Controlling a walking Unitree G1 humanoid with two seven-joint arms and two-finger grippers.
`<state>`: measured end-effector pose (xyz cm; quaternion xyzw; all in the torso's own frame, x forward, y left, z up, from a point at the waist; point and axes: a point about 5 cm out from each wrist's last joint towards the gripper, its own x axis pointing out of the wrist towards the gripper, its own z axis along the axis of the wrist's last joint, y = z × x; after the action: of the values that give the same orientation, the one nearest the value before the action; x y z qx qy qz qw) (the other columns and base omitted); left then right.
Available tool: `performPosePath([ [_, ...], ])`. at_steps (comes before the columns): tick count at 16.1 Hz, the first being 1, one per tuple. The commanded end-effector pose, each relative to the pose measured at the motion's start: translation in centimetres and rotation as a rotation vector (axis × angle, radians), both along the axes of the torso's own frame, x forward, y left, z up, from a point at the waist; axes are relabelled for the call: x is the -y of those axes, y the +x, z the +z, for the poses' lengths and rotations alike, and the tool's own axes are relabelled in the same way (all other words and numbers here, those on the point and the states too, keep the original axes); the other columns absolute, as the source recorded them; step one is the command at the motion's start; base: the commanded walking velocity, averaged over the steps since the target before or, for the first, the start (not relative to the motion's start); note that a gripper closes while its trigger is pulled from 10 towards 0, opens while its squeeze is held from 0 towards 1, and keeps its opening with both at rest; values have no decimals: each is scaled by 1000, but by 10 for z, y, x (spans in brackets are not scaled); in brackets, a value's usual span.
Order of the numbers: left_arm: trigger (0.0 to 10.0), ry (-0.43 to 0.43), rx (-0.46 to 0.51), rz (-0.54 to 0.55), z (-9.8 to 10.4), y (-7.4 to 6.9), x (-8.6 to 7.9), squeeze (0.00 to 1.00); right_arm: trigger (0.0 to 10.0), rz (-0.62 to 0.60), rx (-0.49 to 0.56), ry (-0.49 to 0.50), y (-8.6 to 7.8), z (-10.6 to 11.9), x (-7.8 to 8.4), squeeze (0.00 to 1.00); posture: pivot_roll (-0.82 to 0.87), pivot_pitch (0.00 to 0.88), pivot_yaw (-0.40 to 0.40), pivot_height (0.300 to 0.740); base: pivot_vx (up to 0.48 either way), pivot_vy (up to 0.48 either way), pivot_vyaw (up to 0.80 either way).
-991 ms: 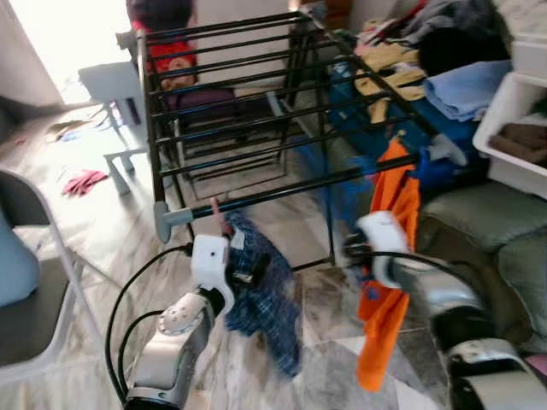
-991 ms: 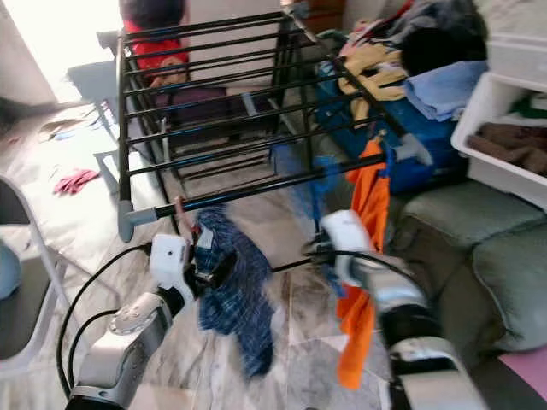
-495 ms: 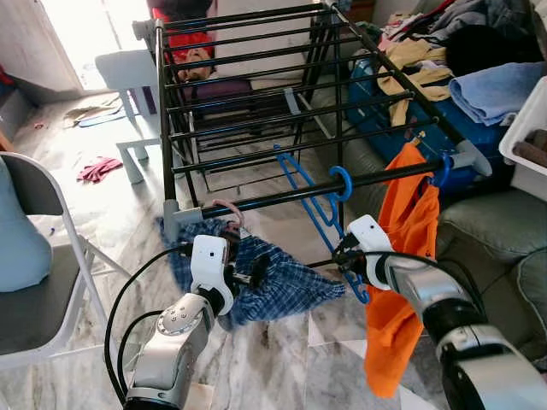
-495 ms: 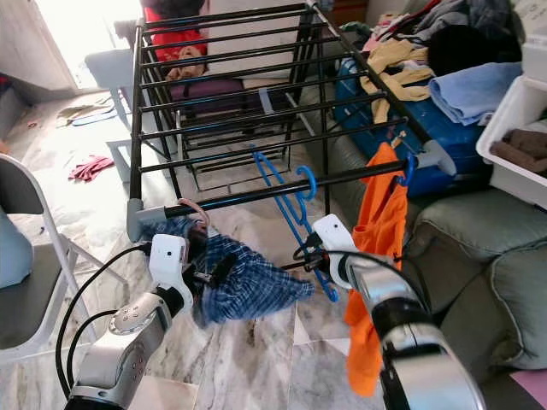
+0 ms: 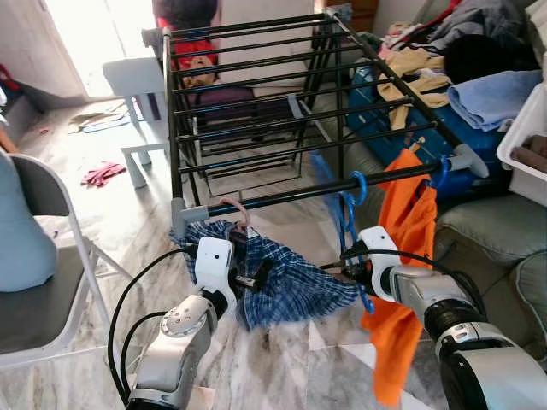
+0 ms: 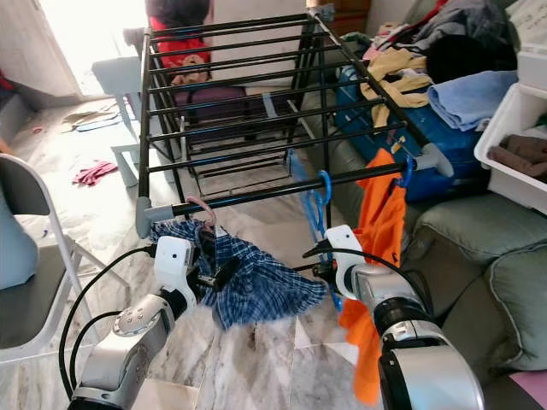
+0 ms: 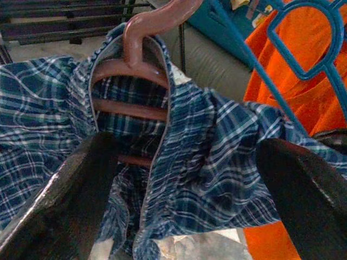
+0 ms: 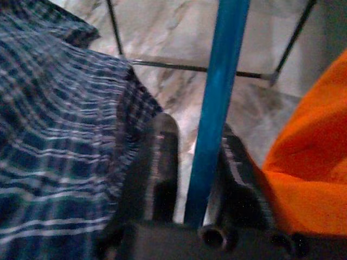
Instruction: Hang hanger
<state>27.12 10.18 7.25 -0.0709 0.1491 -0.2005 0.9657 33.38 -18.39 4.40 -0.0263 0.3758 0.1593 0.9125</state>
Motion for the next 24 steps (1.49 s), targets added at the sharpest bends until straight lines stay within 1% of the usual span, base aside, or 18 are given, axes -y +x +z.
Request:
performPosePath([
  [1,10000,25,13,13,2,2,-2,0,10000,-11,4,-23,-2,-3,3,1000,-130,0,30,740,0,0,0],
  [3,10000,51,34,63,3,1,-7,0,10000,2,157,-91,0,10,10,1000,-129,0,28,740,0,0,0],
  [4,10000,51,39,65,3,1,-8,0,10000,-6,193,-113,-2,12,11,1000,-130,0,27,740,0,0,0],
  [5,10000,56,47,71,3,0,-8,0,10000,-24,248,-124,-10,13,12,1000,-134,0,31,740,0,0,0],
  [8,10000,60,70,85,6,0,-11,0,10000,-51,362,-123,-37,23,5,1000,-142,0,40,740,0,0,0],
  [9,10000,63,73,89,6,0,-12,0,10000,-64,379,-123,-43,27,3,1000,-143,0,40,740,0,0,0],
  [10,10000,66,76,98,6,0,-13,0,10000,-71,389,-126,-45,29,3,1000,-143,0,41,740,0,0,0],
  [11,10000,71,80,103,6,0,-13,0,10000,-93,405,-132,-43,35,6,1000,-142,0,41,740,0,0,0],
  [13,10000,80,84,118,6,1,-15,0,10000,-98,408,-132,-45,38,3,1000,-143,0,41,740,0,0,0],
  [20,10000,80,83,108,5,3,-13,0,10000,-113,397,-153,-46,37,3,1000,-146,0,46,740,-303,0,0],
  [21,10000,81,83,107,5,3,-12,0,10000,-145,415,-180,-46,37,6,1000,-146,0,47,740,-311,0,0],
  [24,10000,80,83,99,5,3,-11,0,10000,-183,461,-217,-44,41,11,1000,-149,0,52,740,-346,0,0],
])
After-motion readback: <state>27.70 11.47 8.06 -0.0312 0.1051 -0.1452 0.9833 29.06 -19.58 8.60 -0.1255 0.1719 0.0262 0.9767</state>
